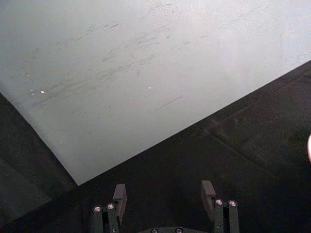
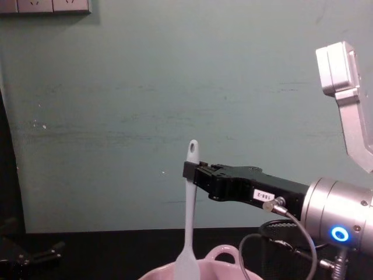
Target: Use the one hand to pick up the spoon and stir the clear water in the bowl.
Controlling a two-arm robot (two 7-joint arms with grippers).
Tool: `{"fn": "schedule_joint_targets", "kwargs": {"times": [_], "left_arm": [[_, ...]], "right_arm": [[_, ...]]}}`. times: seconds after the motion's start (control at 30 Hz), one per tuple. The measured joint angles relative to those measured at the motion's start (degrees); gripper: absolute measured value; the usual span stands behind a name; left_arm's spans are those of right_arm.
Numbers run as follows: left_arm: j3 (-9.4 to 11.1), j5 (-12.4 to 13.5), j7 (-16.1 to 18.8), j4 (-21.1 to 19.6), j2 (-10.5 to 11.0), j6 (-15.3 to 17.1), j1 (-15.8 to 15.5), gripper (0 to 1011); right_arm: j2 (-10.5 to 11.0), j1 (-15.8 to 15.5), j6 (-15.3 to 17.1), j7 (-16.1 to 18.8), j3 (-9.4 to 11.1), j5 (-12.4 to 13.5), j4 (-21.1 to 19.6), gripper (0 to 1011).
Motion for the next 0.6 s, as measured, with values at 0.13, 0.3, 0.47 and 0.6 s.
{"fn": "schedule_joint_targets", "kwargs": {"times": [0.13,0.3,0.47,0.6], "left_arm": [[0.0,0.0,0.0,0.0,0.0,0.0,0.0,1011],[0.0,0.0,0.0,0.0,0.0,0.0,0.0,1011],[0.0,0.0,0.0,0.0,0.0,0.0,0.0,1011],[0.0,0.0,0.0,0.0,0.0,0.0,0.0,1011]], "right_arm": [[0.1,0.0,-0.5,-0.3,0.5,-0.8,0.2,122],[0.5,-0.2,-0.9,-0.5,1.1,-1.7,0.3,122],[1.3,-1.0,-1.1,-0.8,1.8,-2.5,-0.2,122],[1.9,-1.7,-1.1,-0.8,2.4,-2.8,-0.9,122]]}}
